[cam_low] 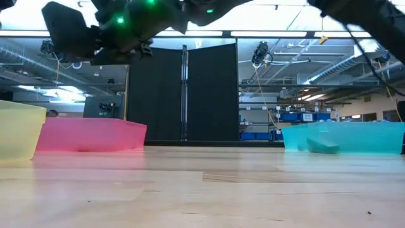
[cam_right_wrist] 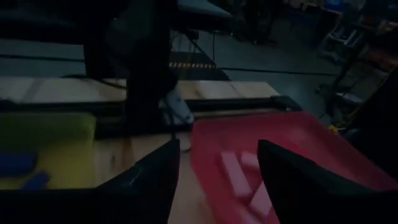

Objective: Sort blocks
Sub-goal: Put the blue block into the yellow bin

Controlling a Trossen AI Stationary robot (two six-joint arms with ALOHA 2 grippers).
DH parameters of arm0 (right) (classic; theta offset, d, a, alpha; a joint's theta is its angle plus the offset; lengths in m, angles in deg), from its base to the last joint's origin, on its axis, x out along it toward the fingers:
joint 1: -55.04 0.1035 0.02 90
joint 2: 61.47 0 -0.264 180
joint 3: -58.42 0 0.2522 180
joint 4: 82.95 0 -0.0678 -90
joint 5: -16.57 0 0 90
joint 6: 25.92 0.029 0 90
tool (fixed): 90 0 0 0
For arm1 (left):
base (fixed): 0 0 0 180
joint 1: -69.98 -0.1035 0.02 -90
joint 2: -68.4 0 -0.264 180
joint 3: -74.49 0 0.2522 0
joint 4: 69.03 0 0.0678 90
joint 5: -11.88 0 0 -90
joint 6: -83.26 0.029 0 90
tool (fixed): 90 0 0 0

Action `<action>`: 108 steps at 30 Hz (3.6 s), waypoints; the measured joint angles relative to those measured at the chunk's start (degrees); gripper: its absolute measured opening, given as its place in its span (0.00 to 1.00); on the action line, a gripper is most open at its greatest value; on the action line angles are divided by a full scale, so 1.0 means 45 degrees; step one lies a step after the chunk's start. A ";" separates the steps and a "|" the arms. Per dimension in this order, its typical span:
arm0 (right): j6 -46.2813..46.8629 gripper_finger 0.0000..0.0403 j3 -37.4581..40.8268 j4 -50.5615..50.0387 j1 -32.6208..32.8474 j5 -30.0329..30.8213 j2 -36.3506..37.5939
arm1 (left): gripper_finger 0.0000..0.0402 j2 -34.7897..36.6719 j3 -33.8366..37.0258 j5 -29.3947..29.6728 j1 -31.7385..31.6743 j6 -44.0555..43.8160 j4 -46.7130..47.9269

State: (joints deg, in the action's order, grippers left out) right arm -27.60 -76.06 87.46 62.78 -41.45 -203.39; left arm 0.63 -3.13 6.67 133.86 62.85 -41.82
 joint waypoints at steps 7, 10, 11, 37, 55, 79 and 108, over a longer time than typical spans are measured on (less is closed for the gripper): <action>0.0363 0.55 0.6880 0.4249 0.1696 0.3042 0.3561 | 0.91 -0.0252 0.0358 -0.1967 -0.0816 -0.1067 0.0353; 0.0731 0.55 1.0485 0.6372 0.2519 0.3784 0.5860 | 0.91 -0.0385 0.0498 -0.2804 -0.1533 -0.1136 0.0329; 0.0854 0.55 1.1562 0.6892 0.2806 0.4054 0.6577 | 0.91 -0.0468 0.0500 -0.3196 -0.1873 -0.1132 0.0325; 0.1552 0.53 1.9403 0.7906 1.0991 0.9903 1.5199 | 0.91 -0.8493 -0.0824 -1.4735 -0.9047 0.1533 -0.6845; 1.3798 0.08 1.7915 0.2497 1.2520 0.0982 1.1387 | 0.91 -0.7644 -0.1343 -1.4424 -0.9192 0.2272 -0.7382; 2.2485 0.01 1.2744 -0.9554 1.2842 -0.7393 0.8618 | 0.91 -0.5123 -0.1336 -1.3097 -0.9084 0.2911 -0.3803; 1.6743 0.01 1.2632 -1.0941 1.0120 -0.0389 0.8771 | 0.91 -0.3816 0.2003 -1.0310 -0.7955 0.0474 -0.4176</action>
State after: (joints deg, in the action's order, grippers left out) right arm 47.74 -19.22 38.22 108.32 -43.20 -163.92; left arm -16.54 5.88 -39.73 98.06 64.98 -60.61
